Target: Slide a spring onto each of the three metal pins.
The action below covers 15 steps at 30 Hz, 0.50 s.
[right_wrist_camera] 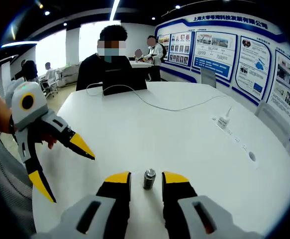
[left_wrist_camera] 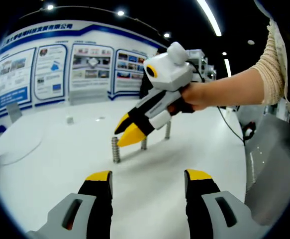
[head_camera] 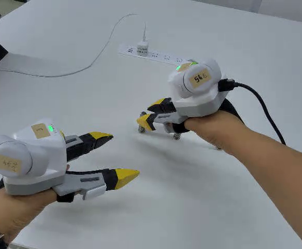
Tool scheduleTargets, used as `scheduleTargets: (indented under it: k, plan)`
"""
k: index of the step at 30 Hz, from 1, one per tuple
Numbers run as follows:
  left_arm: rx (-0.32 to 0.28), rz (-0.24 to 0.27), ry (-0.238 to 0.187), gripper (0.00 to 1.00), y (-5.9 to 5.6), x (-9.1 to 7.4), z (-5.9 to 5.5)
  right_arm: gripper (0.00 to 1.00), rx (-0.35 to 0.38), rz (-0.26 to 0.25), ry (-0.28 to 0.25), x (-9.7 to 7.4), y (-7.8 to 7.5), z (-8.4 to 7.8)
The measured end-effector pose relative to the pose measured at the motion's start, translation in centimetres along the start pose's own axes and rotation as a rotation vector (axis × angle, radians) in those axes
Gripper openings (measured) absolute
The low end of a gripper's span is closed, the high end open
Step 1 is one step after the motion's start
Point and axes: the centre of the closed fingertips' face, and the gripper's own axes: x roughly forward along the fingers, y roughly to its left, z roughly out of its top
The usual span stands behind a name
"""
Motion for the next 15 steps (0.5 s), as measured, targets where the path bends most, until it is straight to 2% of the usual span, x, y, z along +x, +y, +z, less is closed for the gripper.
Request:
scheduleTargets:
  k: [5, 15]
  plan:
    - [0.002, 0.004, -0.001, 0.60, 0.1, 0.0, 0.2, 0.29, 0.003, -0.005, 0.002, -0.5, 0.0, -0.5]
    - [0.004, 0.008, 0.002, 0.61, 0.1, -0.2, 0.5, 0.32, 0.006, -0.008, -0.016, -2.0, 1.2, -1.2]
